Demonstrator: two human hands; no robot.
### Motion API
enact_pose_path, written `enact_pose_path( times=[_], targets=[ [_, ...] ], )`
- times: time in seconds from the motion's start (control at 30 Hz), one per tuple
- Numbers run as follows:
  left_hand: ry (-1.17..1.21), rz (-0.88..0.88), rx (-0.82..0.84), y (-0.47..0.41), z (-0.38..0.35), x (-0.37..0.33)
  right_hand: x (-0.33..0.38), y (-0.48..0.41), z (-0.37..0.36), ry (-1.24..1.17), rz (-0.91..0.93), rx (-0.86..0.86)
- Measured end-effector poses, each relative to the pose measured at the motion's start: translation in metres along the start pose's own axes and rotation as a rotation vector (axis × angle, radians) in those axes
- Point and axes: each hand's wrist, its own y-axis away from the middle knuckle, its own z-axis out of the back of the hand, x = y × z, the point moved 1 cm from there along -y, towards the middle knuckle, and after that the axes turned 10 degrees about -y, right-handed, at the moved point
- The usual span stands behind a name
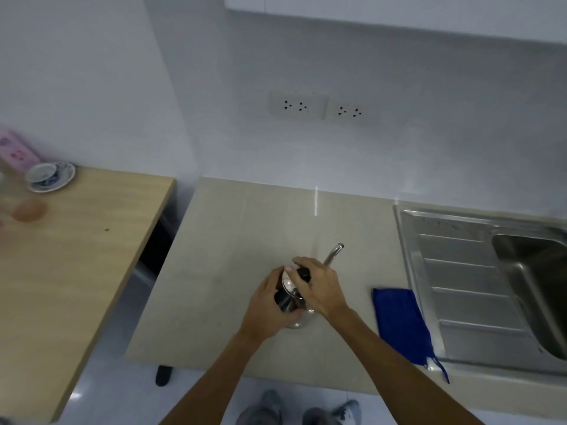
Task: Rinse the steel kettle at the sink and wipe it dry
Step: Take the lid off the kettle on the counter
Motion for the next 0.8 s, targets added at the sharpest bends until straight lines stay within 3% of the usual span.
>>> enact_pose_path(
  times=[0.07,0.3,0.6,0.8],
  targets=[
    [0.003,0.014,-0.012,-0.001,0.001,0.0,0.002,-0.005,0.007,-0.076,-0.051,0.046],
    [0.014,-0.005,-0.018,-0.001,-0.001,-0.005,0.007,-0.009,0.013,0.006,0.009,0.179],
    [-0.002,0.019,-0.047,0.0,-0.004,-0.006,-0.033,0.04,0.043,-0.092,0.018,-0.145],
    [-0.031,0.066,-0.035,0.0,-0.008,0.003,-0.121,0.101,0.043,0.17,-0.167,-0.133]
  ],
)
